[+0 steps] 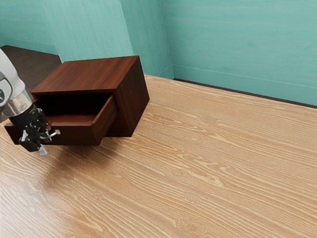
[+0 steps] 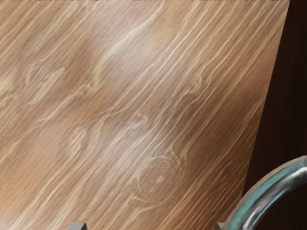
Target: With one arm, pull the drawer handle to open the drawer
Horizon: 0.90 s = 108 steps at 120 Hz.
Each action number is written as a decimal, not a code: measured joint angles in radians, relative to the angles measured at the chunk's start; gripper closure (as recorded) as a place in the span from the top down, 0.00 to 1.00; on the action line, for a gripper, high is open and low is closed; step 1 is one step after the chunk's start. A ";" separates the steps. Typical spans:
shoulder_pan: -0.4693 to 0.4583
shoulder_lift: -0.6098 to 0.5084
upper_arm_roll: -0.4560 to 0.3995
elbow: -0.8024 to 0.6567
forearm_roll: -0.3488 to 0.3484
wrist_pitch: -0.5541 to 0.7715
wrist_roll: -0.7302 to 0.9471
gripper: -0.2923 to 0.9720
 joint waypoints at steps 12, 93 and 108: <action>0.001 -0.005 0.000 0.002 0.001 -0.019 -0.001 0.49; 0.001 -0.012 0.000 0.011 0.001 -0.076 -0.005 0.55; 0.002 -0.013 0.000 0.014 0.002 -0.077 -0.006 0.57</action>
